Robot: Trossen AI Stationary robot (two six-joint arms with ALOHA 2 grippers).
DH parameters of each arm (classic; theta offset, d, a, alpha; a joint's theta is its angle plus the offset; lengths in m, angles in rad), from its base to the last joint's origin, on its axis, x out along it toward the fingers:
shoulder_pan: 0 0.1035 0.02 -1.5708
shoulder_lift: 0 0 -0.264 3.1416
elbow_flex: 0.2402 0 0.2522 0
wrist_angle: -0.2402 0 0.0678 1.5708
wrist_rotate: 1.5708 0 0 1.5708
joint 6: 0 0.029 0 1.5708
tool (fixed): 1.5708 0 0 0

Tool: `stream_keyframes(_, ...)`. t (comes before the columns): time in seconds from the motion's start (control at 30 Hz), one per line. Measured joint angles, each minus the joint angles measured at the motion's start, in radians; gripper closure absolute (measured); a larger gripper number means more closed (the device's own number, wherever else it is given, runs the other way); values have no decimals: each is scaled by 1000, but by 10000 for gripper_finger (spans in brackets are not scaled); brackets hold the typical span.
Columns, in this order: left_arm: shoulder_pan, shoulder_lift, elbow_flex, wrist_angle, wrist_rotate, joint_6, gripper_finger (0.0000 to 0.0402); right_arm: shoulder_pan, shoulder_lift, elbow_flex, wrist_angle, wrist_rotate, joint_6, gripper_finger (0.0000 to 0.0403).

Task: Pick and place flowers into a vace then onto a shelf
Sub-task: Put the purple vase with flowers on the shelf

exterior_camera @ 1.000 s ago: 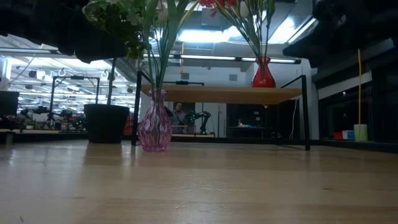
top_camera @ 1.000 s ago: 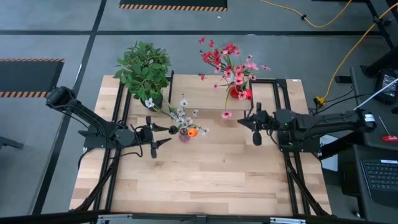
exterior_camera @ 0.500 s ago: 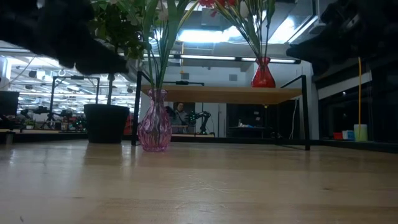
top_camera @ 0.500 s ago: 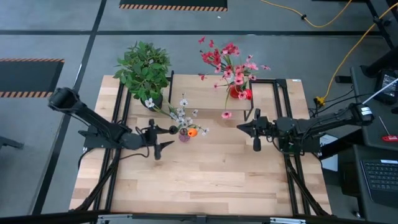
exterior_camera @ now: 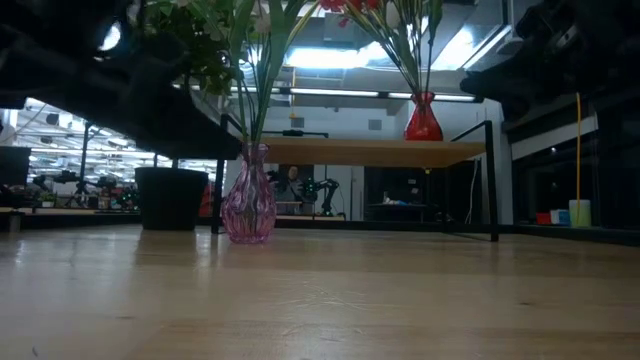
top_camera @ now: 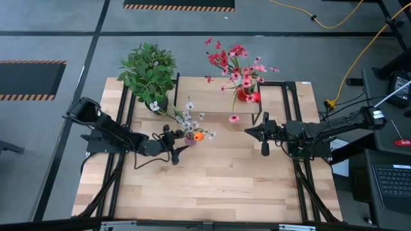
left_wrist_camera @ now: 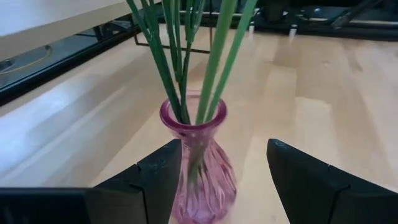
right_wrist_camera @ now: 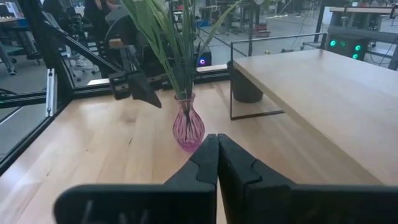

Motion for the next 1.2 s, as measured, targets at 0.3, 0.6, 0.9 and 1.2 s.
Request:
stream_keyframes(0.3, 70, 69, 50, 1, 7, 0, 171, 0, 0, 1, -1, 0, 0, 396)
stream_keyframes(0.6, 107, 68, 50, 14, 55, 0, 171, 0, 0, 1, -4, 0, -2, 396)
stream_keyframes(0.9, 156, 68, 50, 23, 135, 0, 179, 0, 0, 1, -3, 0, -3, 396)
stream_keyframes(1.2, 167, 68, 50, 22, 168, 27, 256, 0, 0, 1, -2, 0, -19, 396)
